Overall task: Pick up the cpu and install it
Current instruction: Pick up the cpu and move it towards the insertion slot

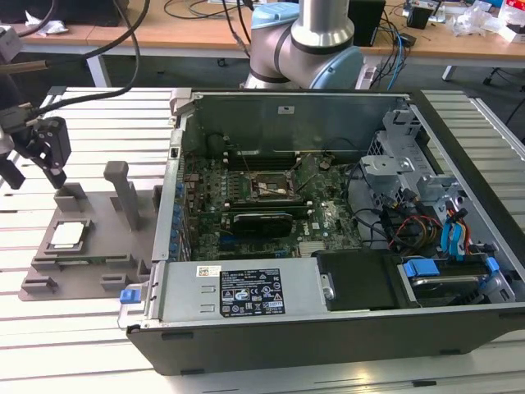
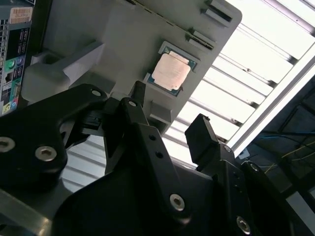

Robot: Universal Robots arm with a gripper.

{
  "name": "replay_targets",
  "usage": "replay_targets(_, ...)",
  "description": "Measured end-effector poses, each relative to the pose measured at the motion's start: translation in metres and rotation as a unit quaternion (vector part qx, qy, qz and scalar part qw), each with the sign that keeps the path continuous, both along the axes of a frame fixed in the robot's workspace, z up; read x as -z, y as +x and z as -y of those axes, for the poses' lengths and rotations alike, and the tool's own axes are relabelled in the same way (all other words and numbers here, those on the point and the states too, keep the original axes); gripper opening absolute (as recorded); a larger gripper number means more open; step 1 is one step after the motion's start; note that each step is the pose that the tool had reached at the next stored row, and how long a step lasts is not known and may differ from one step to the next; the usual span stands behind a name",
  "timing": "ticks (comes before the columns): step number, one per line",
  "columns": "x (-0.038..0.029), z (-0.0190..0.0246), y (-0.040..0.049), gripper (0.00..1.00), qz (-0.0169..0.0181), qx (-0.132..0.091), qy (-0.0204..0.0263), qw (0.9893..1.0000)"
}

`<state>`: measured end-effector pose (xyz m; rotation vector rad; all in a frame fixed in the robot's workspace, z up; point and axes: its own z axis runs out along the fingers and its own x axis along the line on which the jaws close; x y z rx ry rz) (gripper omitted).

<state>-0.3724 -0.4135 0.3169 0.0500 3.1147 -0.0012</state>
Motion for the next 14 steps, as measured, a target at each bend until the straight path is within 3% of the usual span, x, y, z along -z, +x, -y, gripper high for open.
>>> replay_targets(4,0.0059,0.0,0.0,0.6,0.0,-0.001,-0.0007,1.0)
replay_targets(6,0.008,0.0,0.0,0.6,0.0001,-0.011,-0.0057,0.9999)
replay_targets(14,0.0177,0.0,0.0,0.6,0.0,-0.011,-0.0057,0.9999)
